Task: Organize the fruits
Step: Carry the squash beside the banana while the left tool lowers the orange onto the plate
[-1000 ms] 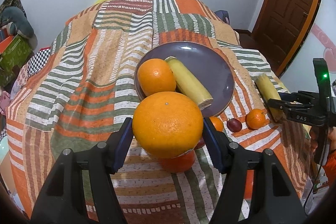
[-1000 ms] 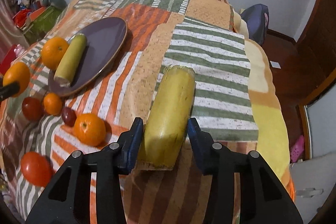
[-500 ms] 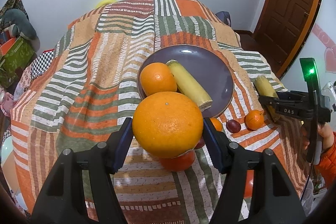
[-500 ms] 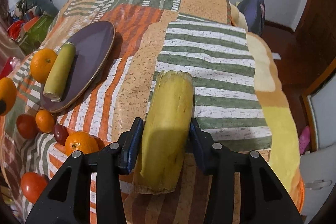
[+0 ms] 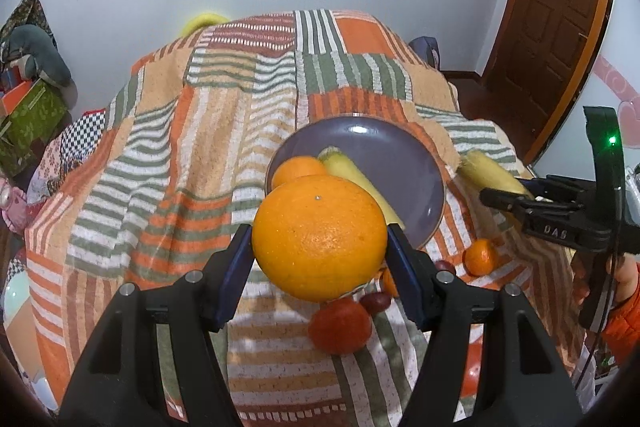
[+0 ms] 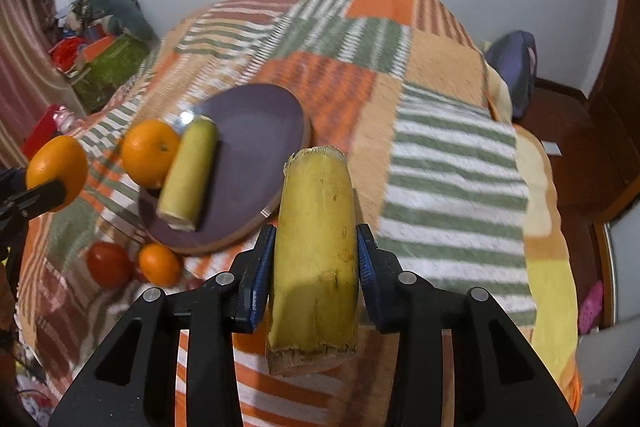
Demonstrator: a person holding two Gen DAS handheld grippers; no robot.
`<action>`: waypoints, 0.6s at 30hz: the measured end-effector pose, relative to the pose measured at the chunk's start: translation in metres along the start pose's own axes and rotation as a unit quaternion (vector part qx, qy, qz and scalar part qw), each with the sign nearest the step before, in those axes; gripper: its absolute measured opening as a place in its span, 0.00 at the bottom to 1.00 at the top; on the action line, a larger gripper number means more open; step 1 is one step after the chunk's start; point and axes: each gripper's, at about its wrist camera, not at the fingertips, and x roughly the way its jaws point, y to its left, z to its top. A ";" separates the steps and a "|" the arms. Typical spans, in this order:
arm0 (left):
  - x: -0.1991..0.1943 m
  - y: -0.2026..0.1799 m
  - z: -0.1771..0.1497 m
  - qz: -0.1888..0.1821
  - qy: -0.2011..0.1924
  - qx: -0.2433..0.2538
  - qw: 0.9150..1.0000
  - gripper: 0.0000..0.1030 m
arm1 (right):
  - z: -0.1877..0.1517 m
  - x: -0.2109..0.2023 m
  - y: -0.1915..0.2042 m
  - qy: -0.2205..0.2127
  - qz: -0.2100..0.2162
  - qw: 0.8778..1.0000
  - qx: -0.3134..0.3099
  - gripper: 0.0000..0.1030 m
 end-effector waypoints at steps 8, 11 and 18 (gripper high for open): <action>0.003 0.001 0.024 0.006 -0.024 0.010 1.000 0.63 | 0.025 0.014 0.025 -0.014 0.026 0.999 -0.014 0.35; 0.009 0.003 0.035 0.012 -0.027 0.013 0.999 0.63 | 0.034 0.023 0.033 -0.015 0.032 0.999 -0.017 0.35; 0.034 0.015 0.056 0.033 -0.024 0.008 0.999 0.63 | 0.050 0.040 0.046 -0.015 0.040 0.999 -0.022 0.35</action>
